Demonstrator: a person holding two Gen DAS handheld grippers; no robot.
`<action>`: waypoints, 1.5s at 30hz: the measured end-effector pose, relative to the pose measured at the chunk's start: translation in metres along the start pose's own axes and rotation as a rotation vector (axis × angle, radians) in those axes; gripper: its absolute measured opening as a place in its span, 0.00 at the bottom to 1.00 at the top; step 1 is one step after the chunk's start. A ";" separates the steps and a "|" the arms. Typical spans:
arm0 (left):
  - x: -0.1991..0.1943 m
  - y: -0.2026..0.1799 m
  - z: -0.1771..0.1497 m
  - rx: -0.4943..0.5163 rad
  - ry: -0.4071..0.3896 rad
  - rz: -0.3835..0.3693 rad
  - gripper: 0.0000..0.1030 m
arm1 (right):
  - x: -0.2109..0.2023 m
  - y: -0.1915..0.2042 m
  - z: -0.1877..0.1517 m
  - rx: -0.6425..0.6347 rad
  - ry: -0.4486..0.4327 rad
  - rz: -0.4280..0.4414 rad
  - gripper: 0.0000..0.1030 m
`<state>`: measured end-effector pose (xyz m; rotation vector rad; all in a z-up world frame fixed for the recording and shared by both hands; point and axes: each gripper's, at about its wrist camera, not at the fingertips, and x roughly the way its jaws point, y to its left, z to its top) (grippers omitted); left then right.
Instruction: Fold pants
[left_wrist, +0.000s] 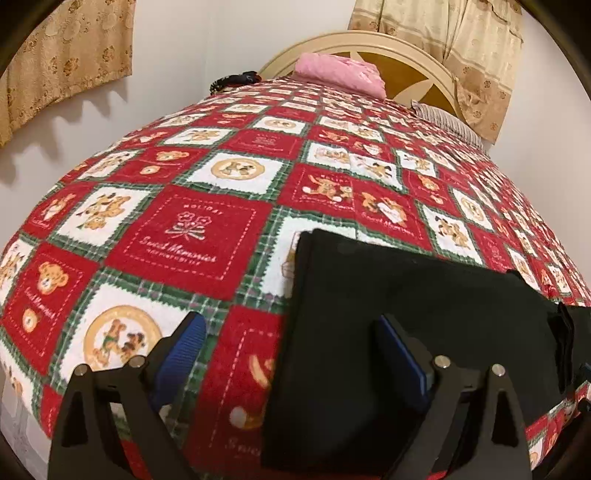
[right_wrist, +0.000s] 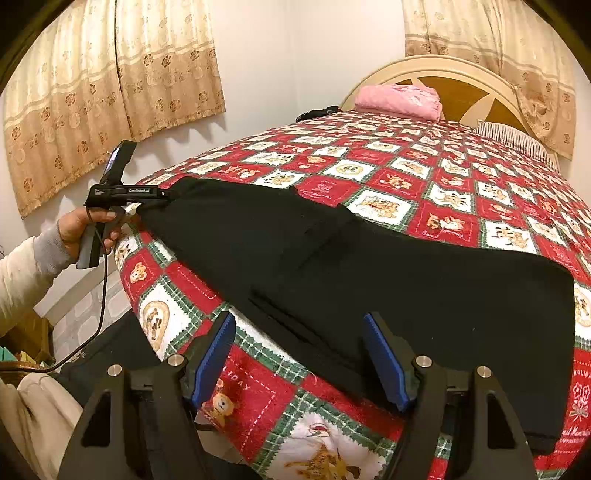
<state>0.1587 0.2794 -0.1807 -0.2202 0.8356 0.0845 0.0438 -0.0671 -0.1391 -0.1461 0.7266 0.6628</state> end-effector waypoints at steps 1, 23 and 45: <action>0.001 0.000 0.001 0.004 0.003 -0.001 0.92 | 0.001 0.000 -0.001 0.002 -0.001 0.003 0.71; -0.029 -0.028 0.009 0.022 0.021 -0.164 0.22 | -0.009 -0.002 -0.001 0.012 -0.050 -0.004 0.71; -0.134 -0.248 0.040 0.264 -0.094 -0.613 0.22 | -0.099 -0.106 -0.005 0.233 -0.165 -0.256 0.71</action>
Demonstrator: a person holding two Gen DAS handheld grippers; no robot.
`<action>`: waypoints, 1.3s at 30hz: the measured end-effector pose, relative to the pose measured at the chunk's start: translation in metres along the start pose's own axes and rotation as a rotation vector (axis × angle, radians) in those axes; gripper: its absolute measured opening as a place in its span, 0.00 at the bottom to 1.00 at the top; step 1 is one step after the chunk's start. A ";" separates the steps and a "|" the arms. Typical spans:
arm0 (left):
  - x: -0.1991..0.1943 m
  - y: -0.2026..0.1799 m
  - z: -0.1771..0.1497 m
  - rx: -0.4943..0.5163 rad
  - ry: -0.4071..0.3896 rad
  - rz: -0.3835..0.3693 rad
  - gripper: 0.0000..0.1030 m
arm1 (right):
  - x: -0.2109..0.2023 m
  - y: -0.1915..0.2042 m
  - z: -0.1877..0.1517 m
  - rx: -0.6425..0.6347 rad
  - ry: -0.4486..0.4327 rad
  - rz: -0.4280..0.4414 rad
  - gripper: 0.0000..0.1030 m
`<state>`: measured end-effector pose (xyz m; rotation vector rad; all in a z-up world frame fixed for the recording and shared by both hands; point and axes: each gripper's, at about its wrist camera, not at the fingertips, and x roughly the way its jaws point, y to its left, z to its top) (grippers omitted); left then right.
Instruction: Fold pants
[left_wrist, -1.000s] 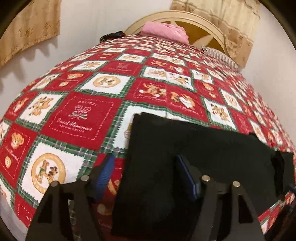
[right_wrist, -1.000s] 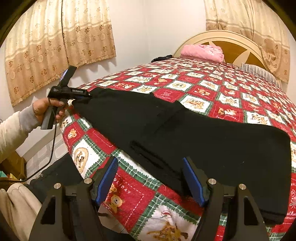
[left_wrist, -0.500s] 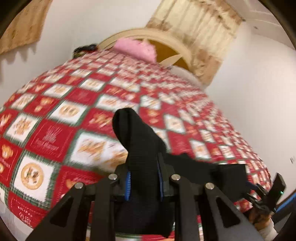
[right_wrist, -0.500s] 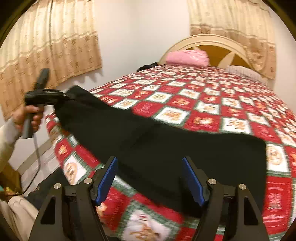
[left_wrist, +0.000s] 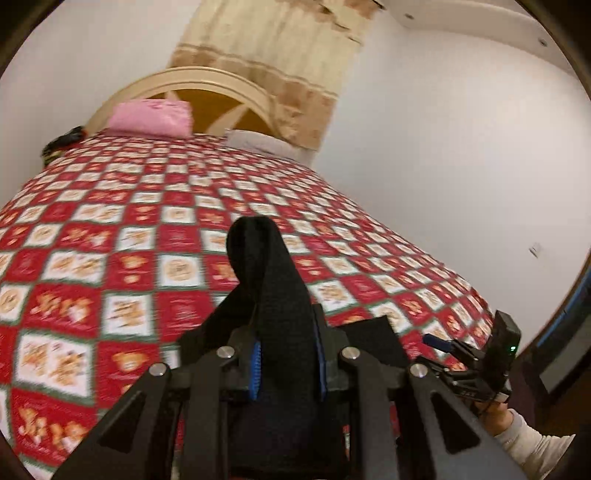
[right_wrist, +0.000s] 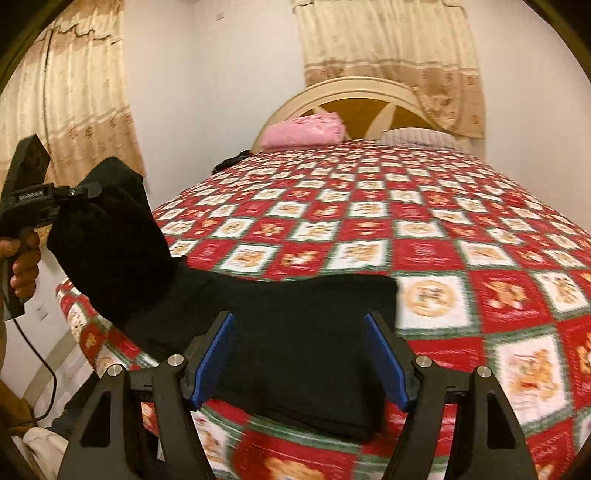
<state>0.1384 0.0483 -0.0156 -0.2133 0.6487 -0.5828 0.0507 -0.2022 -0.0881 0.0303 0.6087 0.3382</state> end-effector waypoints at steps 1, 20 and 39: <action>0.006 -0.008 0.001 0.010 0.008 -0.011 0.22 | -0.003 -0.005 -0.002 0.006 -0.004 -0.012 0.71; 0.147 -0.097 -0.035 0.050 0.240 -0.016 0.22 | -0.007 -0.073 -0.032 0.170 0.018 -0.104 0.71; 0.099 -0.096 -0.061 0.208 0.116 0.049 0.69 | -0.029 -0.091 -0.031 0.293 -0.088 -0.113 0.71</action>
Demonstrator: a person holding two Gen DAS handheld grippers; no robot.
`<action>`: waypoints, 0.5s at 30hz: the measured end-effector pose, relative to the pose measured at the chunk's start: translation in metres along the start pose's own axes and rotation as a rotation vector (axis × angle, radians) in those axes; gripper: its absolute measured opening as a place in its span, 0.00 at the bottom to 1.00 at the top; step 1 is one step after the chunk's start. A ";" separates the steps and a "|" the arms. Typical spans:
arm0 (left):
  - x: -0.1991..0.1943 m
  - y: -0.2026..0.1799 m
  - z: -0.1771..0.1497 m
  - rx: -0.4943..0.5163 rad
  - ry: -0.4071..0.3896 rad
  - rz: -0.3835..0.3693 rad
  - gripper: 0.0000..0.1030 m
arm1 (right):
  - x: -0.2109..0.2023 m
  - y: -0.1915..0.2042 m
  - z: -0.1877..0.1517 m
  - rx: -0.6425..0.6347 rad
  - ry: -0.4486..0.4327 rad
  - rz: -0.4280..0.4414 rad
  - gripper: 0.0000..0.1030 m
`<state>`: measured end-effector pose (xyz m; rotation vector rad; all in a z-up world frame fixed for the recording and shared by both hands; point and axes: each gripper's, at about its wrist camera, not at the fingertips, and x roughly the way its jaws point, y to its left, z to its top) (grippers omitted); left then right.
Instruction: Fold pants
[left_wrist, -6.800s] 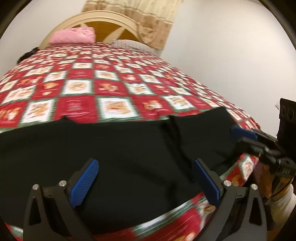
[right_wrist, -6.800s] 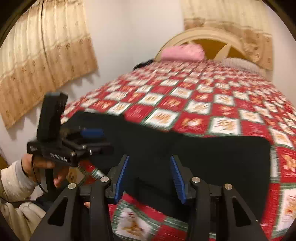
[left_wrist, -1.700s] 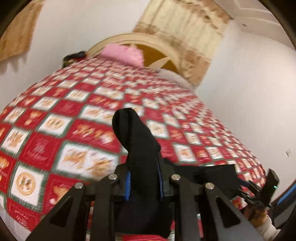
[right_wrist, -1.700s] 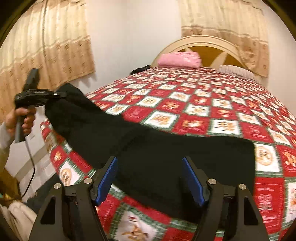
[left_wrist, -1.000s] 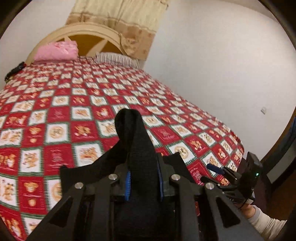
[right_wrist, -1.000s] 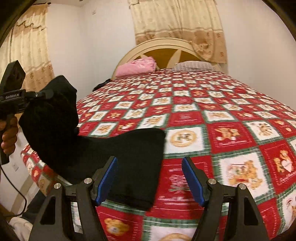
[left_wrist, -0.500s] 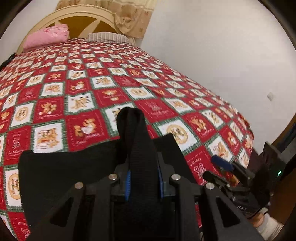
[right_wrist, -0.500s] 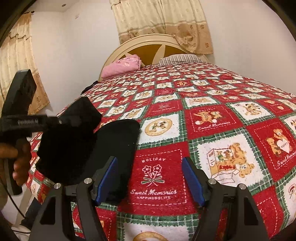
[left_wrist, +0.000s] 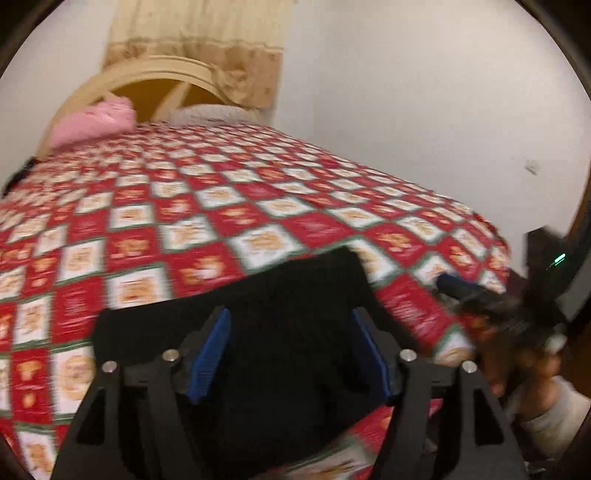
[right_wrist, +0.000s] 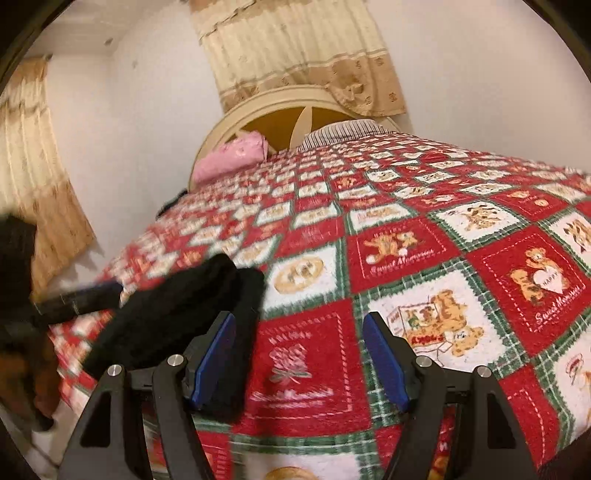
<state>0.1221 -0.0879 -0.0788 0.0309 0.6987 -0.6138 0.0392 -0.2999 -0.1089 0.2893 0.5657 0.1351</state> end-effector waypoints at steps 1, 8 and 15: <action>-0.004 0.013 -0.005 -0.011 -0.005 0.040 0.70 | -0.004 0.003 0.003 0.020 -0.005 0.022 0.71; -0.004 0.070 -0.027 -0.098 -0.018 0.213 0.72 | 0.008 0.068 0.007 0.001 0.101 0.158 0.71; 0.004 0.083 -0.039 -0.148 -0.011 0.217 0.84 | 0.050 0.091 -0.009 -0.017 0.270 0.123 0.47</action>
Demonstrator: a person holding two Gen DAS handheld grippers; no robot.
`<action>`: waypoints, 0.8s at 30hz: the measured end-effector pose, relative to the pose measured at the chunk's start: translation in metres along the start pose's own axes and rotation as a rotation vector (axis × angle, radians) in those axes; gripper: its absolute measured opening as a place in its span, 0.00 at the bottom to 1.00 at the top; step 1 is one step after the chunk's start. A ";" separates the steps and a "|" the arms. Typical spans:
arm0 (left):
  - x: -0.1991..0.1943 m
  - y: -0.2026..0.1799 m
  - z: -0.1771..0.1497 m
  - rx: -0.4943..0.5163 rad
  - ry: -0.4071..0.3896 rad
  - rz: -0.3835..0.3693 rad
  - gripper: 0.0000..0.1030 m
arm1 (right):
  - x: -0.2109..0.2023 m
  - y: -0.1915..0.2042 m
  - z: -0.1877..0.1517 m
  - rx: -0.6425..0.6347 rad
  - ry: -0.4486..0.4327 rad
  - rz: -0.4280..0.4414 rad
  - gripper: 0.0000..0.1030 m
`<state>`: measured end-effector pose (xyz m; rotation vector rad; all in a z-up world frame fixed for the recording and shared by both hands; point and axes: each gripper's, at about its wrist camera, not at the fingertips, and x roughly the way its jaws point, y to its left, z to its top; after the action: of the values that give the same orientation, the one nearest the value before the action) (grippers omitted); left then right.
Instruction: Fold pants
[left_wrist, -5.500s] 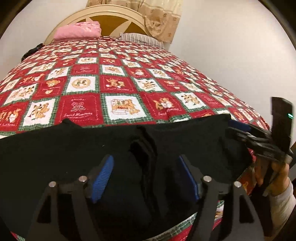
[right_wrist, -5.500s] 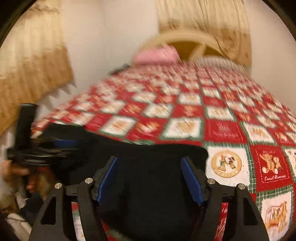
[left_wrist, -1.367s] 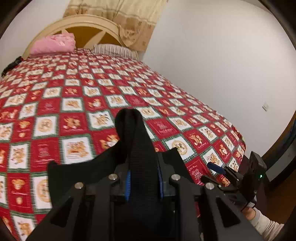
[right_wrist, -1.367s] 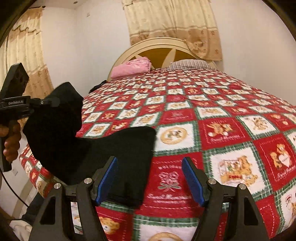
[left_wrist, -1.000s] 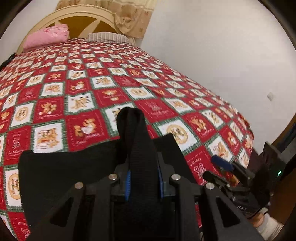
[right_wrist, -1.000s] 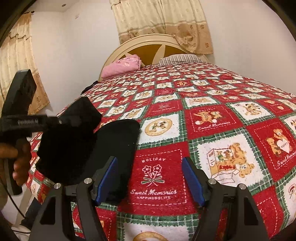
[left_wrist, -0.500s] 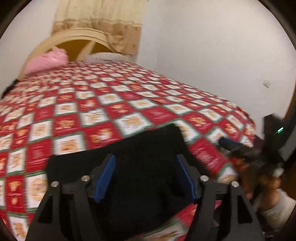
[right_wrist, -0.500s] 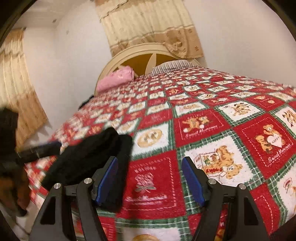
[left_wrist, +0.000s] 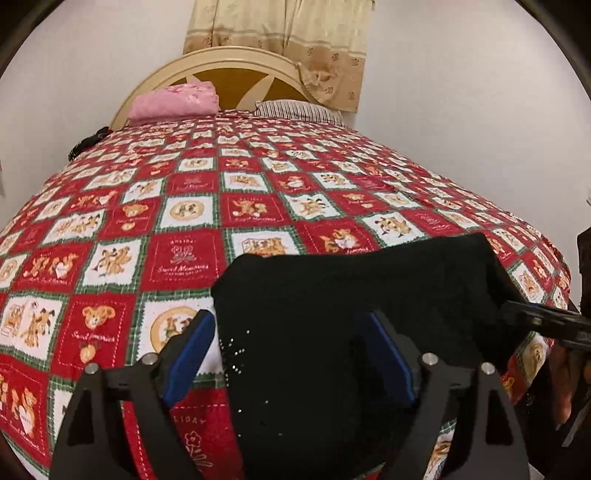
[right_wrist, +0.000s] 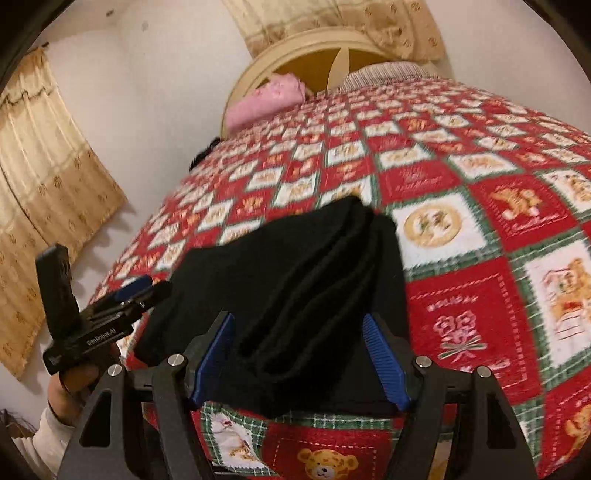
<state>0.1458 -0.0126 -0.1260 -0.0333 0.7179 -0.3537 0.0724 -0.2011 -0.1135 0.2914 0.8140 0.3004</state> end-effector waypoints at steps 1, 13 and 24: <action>0.001 0.001 -0.001 -0.005 0.001 -0.003 0.84 | 0.001 -0.001 -0.001 -0.010 0.005 -0.009 0.30; 0.020 0.002 -0.015 0.014 0.058 0.006 0.90 | -0.007 -0.053 -0.005 0.048 -0.006 -0.074 0.33; 0.019 0.006 -0.015 0.005 0.042 0.037 0.94 | -0.025 -0.048 0.032 0.017 -0.122 -0.062 0.48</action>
<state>0.1515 -0.0118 -0.1506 -0.0081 0.7580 -0.3214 0.0876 -0.2594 -0.0936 0.2972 0.7042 0.2159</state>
